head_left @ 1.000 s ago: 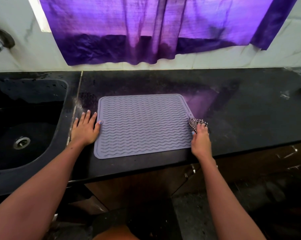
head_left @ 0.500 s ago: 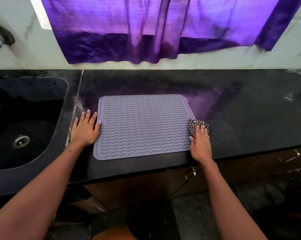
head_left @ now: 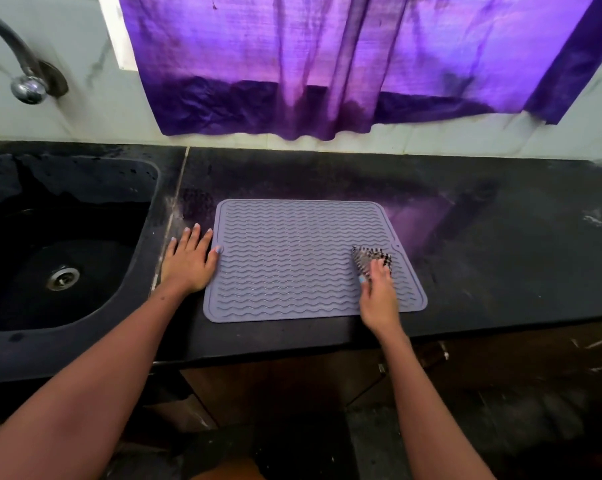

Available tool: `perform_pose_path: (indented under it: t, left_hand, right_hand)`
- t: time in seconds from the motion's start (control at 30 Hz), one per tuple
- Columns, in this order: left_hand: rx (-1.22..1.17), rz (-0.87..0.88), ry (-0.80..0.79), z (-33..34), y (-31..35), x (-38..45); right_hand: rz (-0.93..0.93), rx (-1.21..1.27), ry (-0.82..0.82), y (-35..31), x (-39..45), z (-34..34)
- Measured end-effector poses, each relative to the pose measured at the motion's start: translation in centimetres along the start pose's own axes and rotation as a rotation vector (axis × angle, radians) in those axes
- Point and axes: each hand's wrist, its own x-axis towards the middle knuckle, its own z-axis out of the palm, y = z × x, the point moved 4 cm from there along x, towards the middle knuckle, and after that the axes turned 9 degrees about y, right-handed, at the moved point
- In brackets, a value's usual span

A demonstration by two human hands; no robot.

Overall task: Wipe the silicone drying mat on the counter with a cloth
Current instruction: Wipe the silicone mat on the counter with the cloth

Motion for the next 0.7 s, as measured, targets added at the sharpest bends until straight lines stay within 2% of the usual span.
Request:
perform_pose_path:
  t: [0.07,0.1,0.27,0.47,0.53,0.57,0.63,0.7]
  left_hand:
    - [0.002,0.0,0.005,0.0,0.0,0.0]
    - [0.0,-0.002,0.01,0.0,0.0,0.0]
    - [0.005,0.003,0.011,0.1,0.1,0.0]
    - [0.007,0.012,0.004,0.2,-0.1,-0.1]
    - [0.004,0.016,0.013,0.1,0.0,-0.1]
    - [0.002,0.016,0.015,0.0,0.0,-0.1]
    - [-0.002,0.012,0.012,0.0,0.0,-0.1]
    - [0.0,0.009,0.007,-0.1,0.1,-0.2]
  right_hand:
    - [-0.09,-0.23,-0.038,0.2,-0.3,1.1]
    - [-0.103,-0.266,-0.04,0.2,-0.3,1.1]
    - [-0.141,-0.233,-0.105,0.6,0.3,1.1]
    - [-0.172,-0.207,-0.108,0.8,0.6,1.0]
    - [-0.095,-0.09,-0.091,0.5,0.8,0.8]
    - [0.02,0.063,-0.042,0.3,1.0,0.4]
    - [0.302,0.399,0.128,0.0,1.1,-0.7]
    - [0.381,0.485,0.259,-1.2,0.8,-1.2]
